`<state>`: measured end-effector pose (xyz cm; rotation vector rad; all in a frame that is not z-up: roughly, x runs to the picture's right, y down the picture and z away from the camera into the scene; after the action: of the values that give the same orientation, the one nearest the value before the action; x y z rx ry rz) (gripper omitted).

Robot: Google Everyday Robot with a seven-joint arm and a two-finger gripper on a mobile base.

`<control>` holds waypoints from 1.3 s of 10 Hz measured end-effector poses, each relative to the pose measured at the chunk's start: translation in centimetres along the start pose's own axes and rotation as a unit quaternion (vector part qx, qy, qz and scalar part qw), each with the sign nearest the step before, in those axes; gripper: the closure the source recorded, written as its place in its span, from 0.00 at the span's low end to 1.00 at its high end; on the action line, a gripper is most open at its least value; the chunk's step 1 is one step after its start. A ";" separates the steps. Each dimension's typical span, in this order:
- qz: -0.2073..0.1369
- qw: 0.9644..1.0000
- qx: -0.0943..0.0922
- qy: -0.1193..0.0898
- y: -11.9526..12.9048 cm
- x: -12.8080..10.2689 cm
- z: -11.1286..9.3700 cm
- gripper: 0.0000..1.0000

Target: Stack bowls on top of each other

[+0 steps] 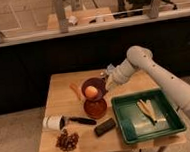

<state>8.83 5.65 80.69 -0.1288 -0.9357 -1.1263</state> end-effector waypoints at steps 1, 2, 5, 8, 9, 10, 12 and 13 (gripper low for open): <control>0.000 1.000 0.002 -0.001 0.2 -0.2 0.0 1.00; 0.001 1.000 0.003 -0.002 0.4 -0.4 0.0 1.00; -0.001 1.000 -0.002 -0.009 0.8 -1.6 -0.4 1.00; -0.014 1.000 -0.011 -0.014 1.2 -3.6 -0.7 1.00; -0.019 1.000 -0.011 -0.018 1.4 -4.2 -0.6 1.00; -0.022 0.999 -0.011 -0.025 1.5 -4.9 -0.5 1.00; -0.029 0.999 -0.010 -0.038 1.3 -5.8 0.0 0.97; -0.032 0.998 -0.011 -0.046 1.1 -6.3 0.5 0.87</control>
<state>8.74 10.89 77.04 -0.1700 -1.0160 -1.1985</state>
